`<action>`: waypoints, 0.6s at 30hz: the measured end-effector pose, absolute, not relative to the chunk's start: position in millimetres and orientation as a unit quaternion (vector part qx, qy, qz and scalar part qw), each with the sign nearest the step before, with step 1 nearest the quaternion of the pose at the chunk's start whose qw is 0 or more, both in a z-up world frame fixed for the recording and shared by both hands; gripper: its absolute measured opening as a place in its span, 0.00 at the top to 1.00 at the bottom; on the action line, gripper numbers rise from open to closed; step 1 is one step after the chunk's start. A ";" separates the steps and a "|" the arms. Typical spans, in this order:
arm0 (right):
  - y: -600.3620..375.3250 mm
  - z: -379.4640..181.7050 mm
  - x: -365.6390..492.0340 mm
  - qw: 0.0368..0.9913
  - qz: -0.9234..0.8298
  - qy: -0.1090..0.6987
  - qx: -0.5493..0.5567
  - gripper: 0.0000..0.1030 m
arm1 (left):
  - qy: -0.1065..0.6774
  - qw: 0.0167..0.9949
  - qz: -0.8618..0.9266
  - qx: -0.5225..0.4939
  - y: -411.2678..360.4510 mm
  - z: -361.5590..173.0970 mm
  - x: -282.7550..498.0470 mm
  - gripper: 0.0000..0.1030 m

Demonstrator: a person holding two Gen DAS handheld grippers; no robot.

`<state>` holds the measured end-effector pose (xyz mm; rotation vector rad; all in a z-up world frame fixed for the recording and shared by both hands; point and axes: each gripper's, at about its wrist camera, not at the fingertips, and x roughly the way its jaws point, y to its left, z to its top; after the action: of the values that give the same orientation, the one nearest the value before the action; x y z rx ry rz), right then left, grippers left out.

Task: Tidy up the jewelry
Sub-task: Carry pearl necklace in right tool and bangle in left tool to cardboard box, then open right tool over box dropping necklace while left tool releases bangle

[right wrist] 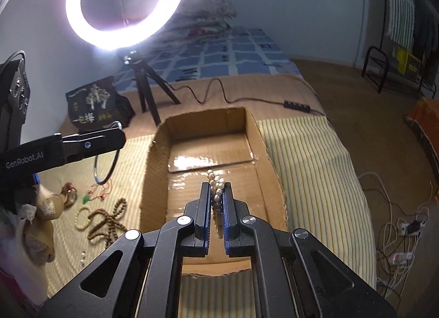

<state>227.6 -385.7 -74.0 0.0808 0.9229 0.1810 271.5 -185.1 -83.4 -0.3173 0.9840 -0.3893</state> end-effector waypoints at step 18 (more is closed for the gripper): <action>-373.4 -87.4 223.3 0.882 0.071 0.466 -0.021 0.50 | 0.496 0.837 -0.179 -0.149 -191.8 -107.8 281.3 0.24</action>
<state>223.3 -373.4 -87.4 -0.0442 0.9702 0.1484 281.3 -191.8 -107.8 -0.3149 1.0497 -0.3780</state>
